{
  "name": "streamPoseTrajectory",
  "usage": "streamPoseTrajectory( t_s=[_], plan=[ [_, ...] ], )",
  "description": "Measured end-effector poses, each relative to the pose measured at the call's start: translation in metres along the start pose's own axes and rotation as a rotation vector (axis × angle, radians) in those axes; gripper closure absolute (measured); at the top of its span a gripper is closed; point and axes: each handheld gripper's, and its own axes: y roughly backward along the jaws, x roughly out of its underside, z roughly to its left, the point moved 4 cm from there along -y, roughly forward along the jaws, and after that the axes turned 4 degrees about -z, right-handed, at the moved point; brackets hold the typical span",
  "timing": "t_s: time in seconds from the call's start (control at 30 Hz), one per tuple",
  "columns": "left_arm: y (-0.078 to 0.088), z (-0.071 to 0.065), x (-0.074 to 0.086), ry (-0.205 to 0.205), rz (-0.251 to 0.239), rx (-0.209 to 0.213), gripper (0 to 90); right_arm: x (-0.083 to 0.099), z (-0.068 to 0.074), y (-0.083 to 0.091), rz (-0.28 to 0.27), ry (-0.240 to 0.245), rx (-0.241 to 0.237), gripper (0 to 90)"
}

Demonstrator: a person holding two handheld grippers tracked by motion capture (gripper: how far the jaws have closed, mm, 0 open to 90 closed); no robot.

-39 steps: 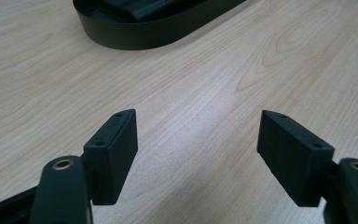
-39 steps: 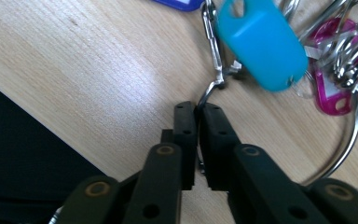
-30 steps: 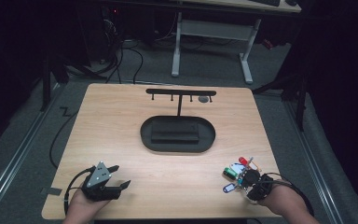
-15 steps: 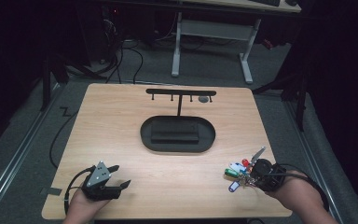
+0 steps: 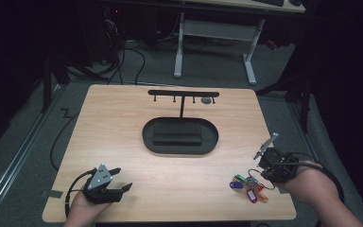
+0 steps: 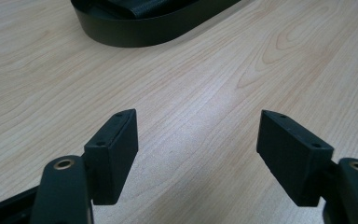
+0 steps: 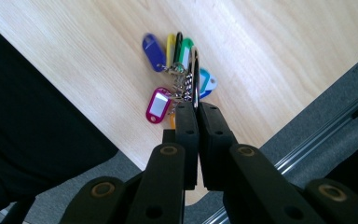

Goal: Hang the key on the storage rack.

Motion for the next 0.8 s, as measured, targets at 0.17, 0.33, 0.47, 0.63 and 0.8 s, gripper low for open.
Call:
streamPoseTrajectory(
  t_s=[0.17, 0.33, 0.47, 0.63, 0.8],
  plan=[
    [-0.001, 0.0, 0.0, -0.001, 0.003, 0.006, 29.9, -0.013, -0.002, 0.018, -0.019, 0.011, -0.004, 88.1],
    [-0.002, -0.002, 0.001, -0.005, 0.008, 0.012, 29.9, -0.021, -0.006, 0.03, -0.028, 0.014, -0.019, 88.1],
    [-0.002, -0.001, 0.001, -0.002, 0.006, 0.012, 29.9, -0.029, -0.01, 0.036, -0.03, -0.001, -0.027, 88.1],
    [-0.001, 0.0, 0.001, 0.0, 0.004, 0.008, 29.9, -0.042, -0.015, 0.044, -0.039, -0.008, -0.045, 88.1],
    [-0.001, 0.0, 0.002, 0.002, 0.006, 0.009, 29.9, -0.051, -0.016, 0.05, -0.047, -0.01, -0.049, 88.1]
  ],
)
